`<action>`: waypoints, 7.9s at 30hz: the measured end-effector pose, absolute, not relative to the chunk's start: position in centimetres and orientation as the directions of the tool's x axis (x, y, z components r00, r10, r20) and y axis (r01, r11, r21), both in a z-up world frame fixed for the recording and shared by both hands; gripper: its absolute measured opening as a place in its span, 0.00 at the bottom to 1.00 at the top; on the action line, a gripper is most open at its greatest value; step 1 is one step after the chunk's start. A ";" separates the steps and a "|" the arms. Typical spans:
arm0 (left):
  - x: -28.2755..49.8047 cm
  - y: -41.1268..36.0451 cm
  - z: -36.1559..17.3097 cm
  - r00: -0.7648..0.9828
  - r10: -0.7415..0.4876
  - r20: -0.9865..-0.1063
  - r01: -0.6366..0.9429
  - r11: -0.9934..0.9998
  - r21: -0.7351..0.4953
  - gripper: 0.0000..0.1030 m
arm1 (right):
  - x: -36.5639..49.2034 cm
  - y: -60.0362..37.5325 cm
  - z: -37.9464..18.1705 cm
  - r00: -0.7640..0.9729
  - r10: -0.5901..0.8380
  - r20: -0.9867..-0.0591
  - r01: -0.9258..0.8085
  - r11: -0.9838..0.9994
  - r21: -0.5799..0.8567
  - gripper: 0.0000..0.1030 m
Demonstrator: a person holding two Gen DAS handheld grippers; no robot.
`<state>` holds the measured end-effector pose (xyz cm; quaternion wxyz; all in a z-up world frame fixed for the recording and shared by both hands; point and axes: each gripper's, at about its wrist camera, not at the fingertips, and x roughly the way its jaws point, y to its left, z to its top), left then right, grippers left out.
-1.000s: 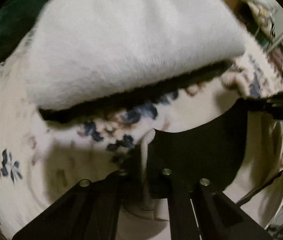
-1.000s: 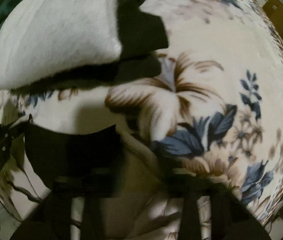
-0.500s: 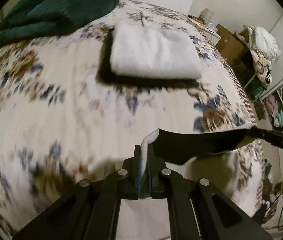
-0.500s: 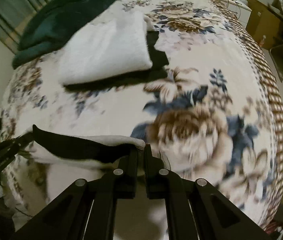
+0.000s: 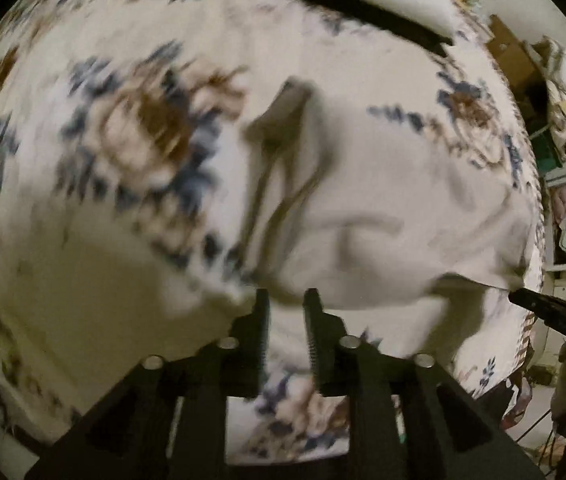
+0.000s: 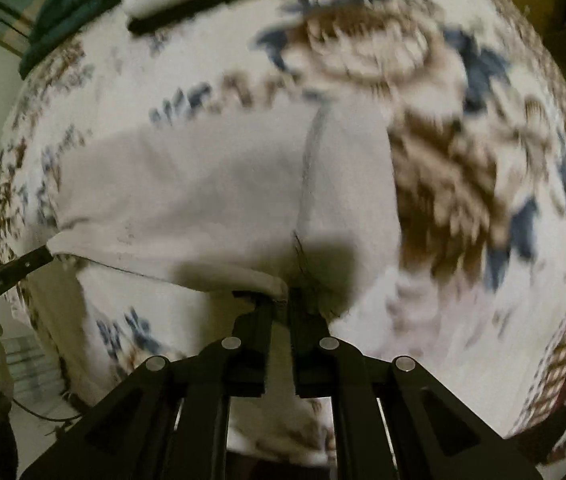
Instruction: Fold small clothes
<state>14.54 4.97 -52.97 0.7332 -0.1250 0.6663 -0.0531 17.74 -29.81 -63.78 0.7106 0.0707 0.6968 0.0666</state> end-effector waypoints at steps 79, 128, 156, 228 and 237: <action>25.8 6.6 -59.0 0.236 -0.597 -0.766 -0.175 0.750 -0.638 0.24 | 25.0 -36.5 -73.1 0.178 0.693 -0.699 0.425 0.587 0.689 0.28; 57.5 2.0 -45.5 0.499 0.051 -0.865 -0.071 0.997 0.018 1.00 | 61.5 -27.1 -54.1 0.367 -0.113 -0.923 0.119 0.990 -0.074 1.00; 35.8 -3.9 -19.1 0.650 0.005 -0.760 0.007 1.000 0.013 1.00 | 34.3 -25.4 -22.2 0.606 -0.241 -0.758 0.195 0.969 -0.152 1.00; 19.9 -3.8 -2.2 0.758 -0.011 -0.652 0.003 1.000 -0.013 1.00 | 14.3 -23.1 0.7 0.773 -0.154 -0.615 0.126 0.988 -0.089 1.00; 19.9 -3.8 -2.1 0.758 -0.012 -0.652 0.005 1.000 -0.013 1.00 | 14.3 -23.0 0.5 0.773 -0.148 -0.617 0.123 0.989 -0.082 1.00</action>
